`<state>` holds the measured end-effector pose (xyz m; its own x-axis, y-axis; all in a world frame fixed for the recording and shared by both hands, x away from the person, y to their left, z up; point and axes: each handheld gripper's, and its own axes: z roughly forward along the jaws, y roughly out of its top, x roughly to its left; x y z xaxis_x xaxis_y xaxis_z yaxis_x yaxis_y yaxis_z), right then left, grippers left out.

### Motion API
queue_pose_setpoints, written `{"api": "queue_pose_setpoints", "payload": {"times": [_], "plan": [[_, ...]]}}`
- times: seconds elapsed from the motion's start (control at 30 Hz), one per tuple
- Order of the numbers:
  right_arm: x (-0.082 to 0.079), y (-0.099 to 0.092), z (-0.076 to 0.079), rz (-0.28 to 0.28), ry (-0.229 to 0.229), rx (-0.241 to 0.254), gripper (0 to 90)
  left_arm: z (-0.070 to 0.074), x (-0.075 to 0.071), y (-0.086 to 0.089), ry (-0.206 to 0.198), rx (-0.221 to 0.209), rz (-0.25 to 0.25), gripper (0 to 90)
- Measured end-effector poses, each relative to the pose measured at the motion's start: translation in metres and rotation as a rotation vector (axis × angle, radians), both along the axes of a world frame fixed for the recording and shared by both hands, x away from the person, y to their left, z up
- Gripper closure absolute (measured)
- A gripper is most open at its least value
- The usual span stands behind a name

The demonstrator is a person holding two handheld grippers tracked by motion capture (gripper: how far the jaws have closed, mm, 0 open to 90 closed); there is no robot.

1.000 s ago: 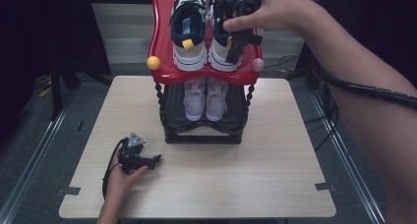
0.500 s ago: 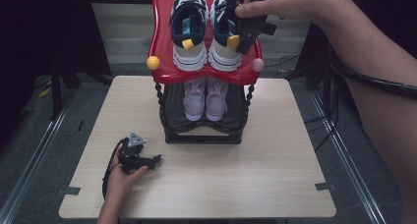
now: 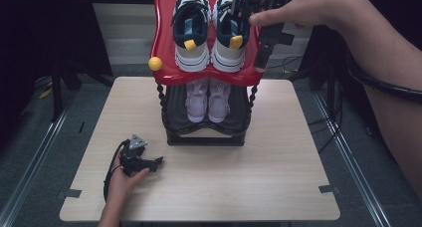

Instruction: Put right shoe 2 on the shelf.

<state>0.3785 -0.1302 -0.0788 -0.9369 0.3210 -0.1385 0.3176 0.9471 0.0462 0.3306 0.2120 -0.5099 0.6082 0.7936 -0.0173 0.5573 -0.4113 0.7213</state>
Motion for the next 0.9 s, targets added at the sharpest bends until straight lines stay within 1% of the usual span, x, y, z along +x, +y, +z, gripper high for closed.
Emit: {"api": "queue_pose_setpoints", "payload": {"times": [0.07, 0.1, 0.13, 0.27, 0.33, 0.37, 0.4, 0.43, 0.47, 0.5, 0.57, 0.6, 0.63, 0.67, 0.7, 0.73, 0.77, 0.8, 0.83, 0.87, 0.9], "plan": [[0.000, -0.001, -0.002, 0.006, 0.003, -0.001, 18.8, 0.000, 0.000, 0.000, 0.000, 0.000, 0.000, 11.7], [-0.001, -0.002, -0.004, 0.008, 0.018, -0.002, 18.9, 0.000, 0.000, -0.001, -0.001, -0.012, 0.009, 11.7], [-0.002, -0.003, -0.005, 0.008, 0.026, 0.000, 19.1, 0.000, 0.000, 0.000, 0.000, 0.000, 0.000, 11.7], [-0.003, -0.006, -0.007, 0.005, 0.042, -0.006, 19.5, 0.000, 0.000, 0.000, 0.000, 0.000, 0.000, 11.7], [-0.005, -0.009, -0.009, 0.006, 0.047, -0.002, 19.5, 0.000, 0.000, 0.000, 0.000, 0.000, 0.000, 11.7], [-0.006, -0.013, -0.011, 0.007, 0.060, 0.001, 19.6, 0.000, 0.000, -0.001, 0.000, -0.012, 0.009, 11.7], [-0.007, -0.015, -0.012, 0.003, 0.065, -0.004, 19.7, 0.000, 0.000, -0.001, 0.000, -0.012, 0.009, 11.7], [-0.008, -0.017, -0.013, -0.004, 0.068, -0.011, 19.8, 0.000, 0.000, 0.000, 0.000, -0.001, 0.000, 11.7], [-0.009, -0.018, -0.015, -0.004, 0.074, -0.012, 19.8, 0.000, 0.000, -0.001, -0.001, -0.012, 0.009, 11.7], [-0.009, -0.021, -0.016, -0.005, 0.082, -0.009, 19.8, 0.000, 0.000, 0.000, 0.000, 0.000, 0.000, 11.7], [-0.010, -0.024, -0.018, -0.011, 0.085, -0.017, 19.9, 0.000, 0.000, 0.000, 0.000, 0.000, 0.000, 11.7], [-0.010, -0.026, -0.019, -0.006, 0.084, -0.015, 20.0, 0.000, 0.000, 0.000, 0.000, -0.001, 0.001, 11.7], [-0.011, -0.028, -0.019, -0.015, 0.085, -0.016, 20.2, 0.000, 0.000, 0.000, 0.000, 0.000, 0.000, 11.7], [-0.012, -0.030, -0.020, -0.018, 0.081, -0.012, 20.2, 0.000, 0.000, -0.001, 0.000, -0.011, 0.008, 11.7], [-0.013, -0.031, -0.020, -0.015, 0.086, -0.016, 20.3, 0.000, 0.000, 0.000, 0.000, -0.001, 0.000, 11.7], [-0.014, -0.033, -0.021, -0.017, 0.090, -0.011, 20.3, 0.000, 0.000, 0.000, 0.000, 0.000, 0.000, 11.7], [-0.015, -0.035, -0.022, -0.019, 0.090, -0.010, 20.4, -0.001, 0.000, -0.001, -0.001, -0.014, 0.011, 11.7], [-0.016, -0.037, -0.023, -0.022, 0.096, -0.015, 20.4, 0.000, 0.000, 0.000, 0.000, 0.000, 0.000, 11.7], [-0.017, -0.039, -0.025, -0.020, 0.092, -0.022, 20.4, 0.000, 0.000, 0.000, 0.001, 0.000, 0.000, 11.7], [-0.018, -0.041, -0.026, -0.021, 0.089, -0.024, 20.5, 0.000, 0.000, -0.001, 0.000, -0.012, 0.009, 11.7], [-0.019, -0.044, -0.027, -0.022, 0.092, -0.022, 20.5, 0.000, 0.000, -0.001, 0.000, -0.012, 0.009, 11.7]]}}
